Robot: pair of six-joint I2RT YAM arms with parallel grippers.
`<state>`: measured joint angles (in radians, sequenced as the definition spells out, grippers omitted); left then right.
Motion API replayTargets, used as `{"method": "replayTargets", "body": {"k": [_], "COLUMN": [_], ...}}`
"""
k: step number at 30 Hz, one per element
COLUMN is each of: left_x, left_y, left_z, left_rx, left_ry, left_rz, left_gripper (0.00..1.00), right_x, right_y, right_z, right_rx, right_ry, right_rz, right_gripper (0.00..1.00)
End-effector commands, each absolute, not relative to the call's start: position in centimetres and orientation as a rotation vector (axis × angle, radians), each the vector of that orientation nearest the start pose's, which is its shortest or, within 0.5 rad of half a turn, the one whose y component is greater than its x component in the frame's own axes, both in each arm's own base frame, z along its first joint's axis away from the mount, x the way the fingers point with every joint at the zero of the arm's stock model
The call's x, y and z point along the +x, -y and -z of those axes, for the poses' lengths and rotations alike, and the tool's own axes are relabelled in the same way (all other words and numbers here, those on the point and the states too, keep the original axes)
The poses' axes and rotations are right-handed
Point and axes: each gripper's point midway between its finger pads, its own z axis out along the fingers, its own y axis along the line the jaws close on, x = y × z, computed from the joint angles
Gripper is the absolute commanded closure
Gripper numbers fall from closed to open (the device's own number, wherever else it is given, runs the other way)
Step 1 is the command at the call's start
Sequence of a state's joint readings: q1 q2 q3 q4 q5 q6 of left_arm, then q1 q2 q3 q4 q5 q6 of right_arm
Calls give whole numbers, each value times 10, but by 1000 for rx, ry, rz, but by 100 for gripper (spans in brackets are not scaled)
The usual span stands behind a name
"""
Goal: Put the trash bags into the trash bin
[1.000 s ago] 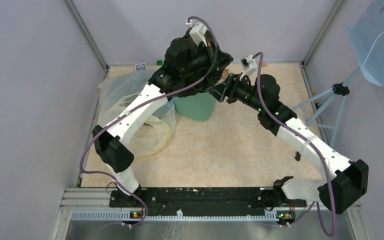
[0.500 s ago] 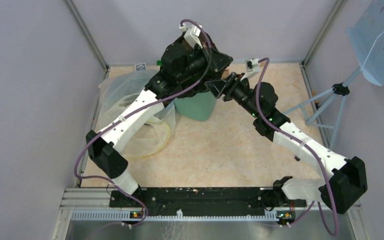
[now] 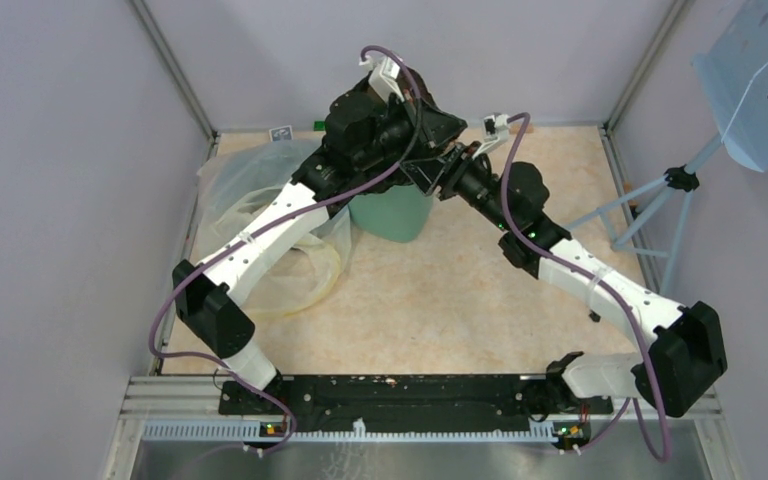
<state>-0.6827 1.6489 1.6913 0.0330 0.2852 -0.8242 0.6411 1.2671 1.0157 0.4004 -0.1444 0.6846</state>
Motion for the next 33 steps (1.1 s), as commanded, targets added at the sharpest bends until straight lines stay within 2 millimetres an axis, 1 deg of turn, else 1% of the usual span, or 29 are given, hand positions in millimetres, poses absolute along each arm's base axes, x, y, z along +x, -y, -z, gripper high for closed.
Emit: {"method": "replayTargets", "body": {"k": [1, 5, 8, 9, 10, 11, 12, 13, 14, 16, 19, 22, 25, 26, 29, 33], "left_x": [337, 335, 333, 333, 333, 333, 334, 335, 337, 342, 349, 356, 358, 356, 350, 339], "left_y": [382, 382, 381, 381, 382, 382, 382, 383, 383, 382, 379, 372, 359, 353, 337, 311], "left_z": [-470, -469, -470, -470, -469, -468, -467, -465, -464, -461, -463, -464, -465, -467, -468, -470], "left_rx": [142, 117, 111, 109, 107, 108, 110, 110, 110, 106, 120, 140, 163, 175, 215, 271], "left_ry": [-1573, -1574, -1571, -1571, -1572, -1574, -1577, -1582, -1583, -1591, -1609, -1646, -1668, -1671, -1699, -1740], "left_rz": [1468, 1493, 1511, 1512, 1513, 1513, 1513, 1508, 1497, 1465, 1386, 1286, 1181, 1147, 1060, 930], "left_gripper": [89, 89, 89, 89, 89, 89, 88, 87, 83, 65, 39, 22, 6, 2, 1, 1], "right_x": [313, 331, 335, 335, 334, 333, 331, 329, 327, 324, 317, 315, 314, 313, 311, 309], "right_y": [-313, -317, -319, -319, -319, -319, -319, -318, -315, -307, -294, -284, -278, -277, -276, -272], "right_z": [-394, -380, -373, -372, -372, -372, -371, -371, -370, -367, -360, -347, -336, -335, -330, -330], "right_rx": [-162, -123, -107, -101, -104, -109, -114, -117, -117, -105, -75, -48, -39, -42, -41, -36], "right_ry": [-1435, -1516, -1531, -1528, -1522, -1518, -1518, -1518, -1521, -1527, -1538, -1573, -1603, -1608, -1623, -1626], "right_rz": [-1213, -1156, -1158, -1160, -1167, -1172, -1174, -1171, -1161, -1137, -1103, -1061, -1029, -1025, -1018, -1009], "right_gripper": [48, 51, 55, 59, 68, 78, 91, 99, 100, 100, 100, 100, 100, 100, 100, 100]}}
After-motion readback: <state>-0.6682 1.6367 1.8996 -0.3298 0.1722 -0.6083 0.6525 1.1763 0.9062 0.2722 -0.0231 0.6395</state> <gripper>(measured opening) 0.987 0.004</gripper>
